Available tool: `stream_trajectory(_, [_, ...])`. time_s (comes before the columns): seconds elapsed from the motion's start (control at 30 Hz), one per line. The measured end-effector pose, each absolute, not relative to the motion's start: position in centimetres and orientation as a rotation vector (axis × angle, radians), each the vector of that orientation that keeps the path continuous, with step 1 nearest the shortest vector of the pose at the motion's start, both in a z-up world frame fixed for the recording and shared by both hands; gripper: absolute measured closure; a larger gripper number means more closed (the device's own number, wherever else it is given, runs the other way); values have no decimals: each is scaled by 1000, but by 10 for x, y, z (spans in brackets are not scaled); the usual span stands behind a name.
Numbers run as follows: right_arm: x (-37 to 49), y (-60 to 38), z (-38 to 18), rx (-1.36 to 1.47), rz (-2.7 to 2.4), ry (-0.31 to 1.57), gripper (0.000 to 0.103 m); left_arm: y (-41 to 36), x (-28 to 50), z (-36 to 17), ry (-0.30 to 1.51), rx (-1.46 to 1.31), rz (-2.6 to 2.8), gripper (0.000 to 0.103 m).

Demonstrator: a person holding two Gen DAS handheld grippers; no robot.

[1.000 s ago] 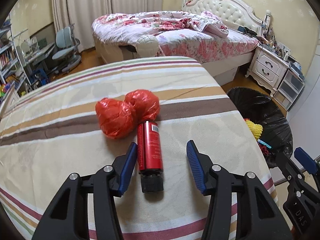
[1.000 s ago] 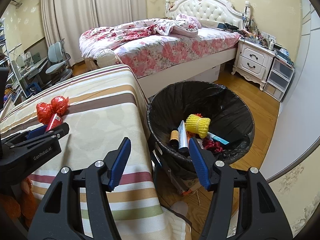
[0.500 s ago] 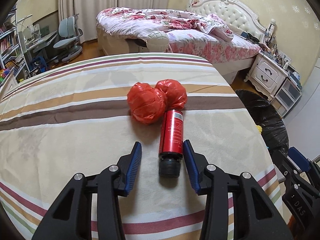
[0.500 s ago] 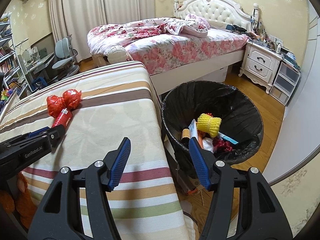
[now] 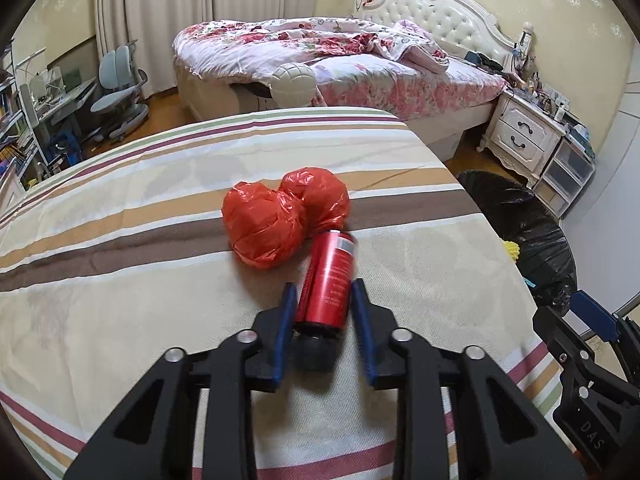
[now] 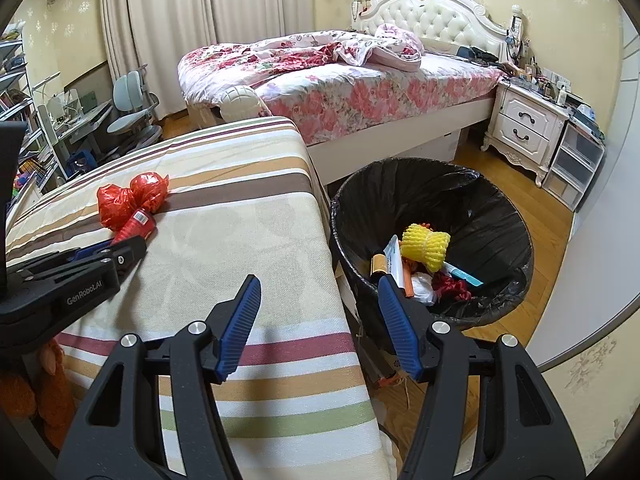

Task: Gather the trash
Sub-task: 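Move left tool back to the bed and grasp the red cylinder, then grasp the red plastic bag with right tool while left tool holds cylinder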

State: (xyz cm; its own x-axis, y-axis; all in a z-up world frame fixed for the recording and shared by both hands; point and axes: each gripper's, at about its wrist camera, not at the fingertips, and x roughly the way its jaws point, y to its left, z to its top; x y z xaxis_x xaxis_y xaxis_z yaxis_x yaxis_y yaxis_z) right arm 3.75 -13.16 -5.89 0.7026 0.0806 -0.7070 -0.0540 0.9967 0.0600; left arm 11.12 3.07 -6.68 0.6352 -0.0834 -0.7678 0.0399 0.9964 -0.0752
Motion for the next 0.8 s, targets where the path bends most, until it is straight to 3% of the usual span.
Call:
stream_trajectory(0.53, [40, -74, -64, -38, 192, 842, 43, 80, 78, -65, 872, -90, -3, 78])
stream_trajectory(0.63, [45, -58, -63, -49, 219, 850, 37, 101, 76, -66, 870, -91, 48, 78])
stream_trajectory(0.8, [55, -23, -61, -80, 266, 861, 36, 140, 78, -67, 871, -116, 118, 78])
